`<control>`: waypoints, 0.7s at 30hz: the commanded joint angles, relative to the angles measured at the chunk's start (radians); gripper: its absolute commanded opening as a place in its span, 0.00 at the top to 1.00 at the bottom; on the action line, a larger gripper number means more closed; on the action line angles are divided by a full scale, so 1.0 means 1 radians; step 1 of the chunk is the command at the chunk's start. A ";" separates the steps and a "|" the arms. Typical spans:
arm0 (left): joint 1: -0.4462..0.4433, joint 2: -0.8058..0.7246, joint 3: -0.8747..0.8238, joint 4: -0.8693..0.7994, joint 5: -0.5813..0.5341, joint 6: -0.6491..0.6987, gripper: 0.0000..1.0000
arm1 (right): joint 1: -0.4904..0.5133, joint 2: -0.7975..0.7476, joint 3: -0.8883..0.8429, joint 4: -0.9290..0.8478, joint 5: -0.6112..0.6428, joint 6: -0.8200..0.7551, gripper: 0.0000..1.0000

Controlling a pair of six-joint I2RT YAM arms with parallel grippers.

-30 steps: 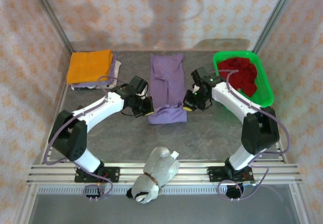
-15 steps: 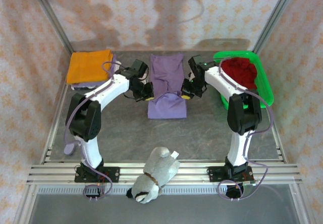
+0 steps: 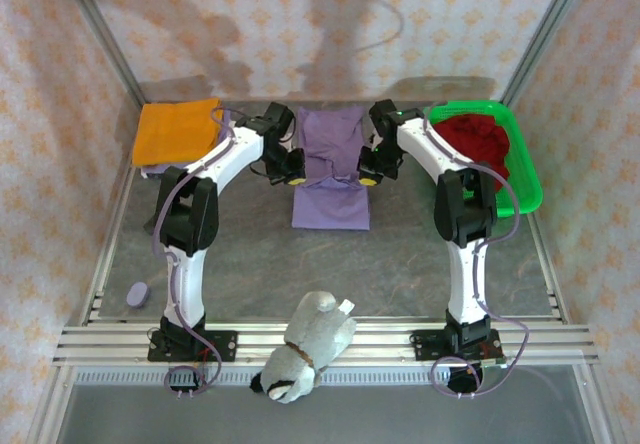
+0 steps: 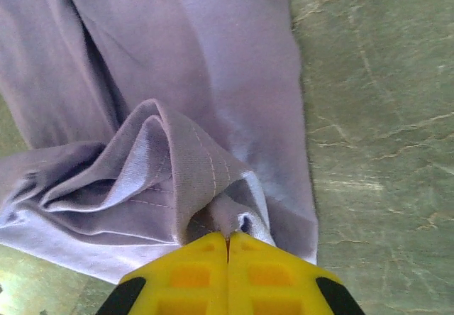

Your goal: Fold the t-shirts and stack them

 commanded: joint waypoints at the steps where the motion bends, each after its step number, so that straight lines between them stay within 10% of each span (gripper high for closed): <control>1: 0.016 0.016 0.041 -0.058 0.010 0.018 1.00 | -0.014 0.017 0.055 -0.053 0.044 -0.028 1.00; 21: 0.063 0.164 0.201 -0.062 0.064 0.016 0.94 | -0.062 0.200 0.278 -0.107 0.017 -0.088 0.94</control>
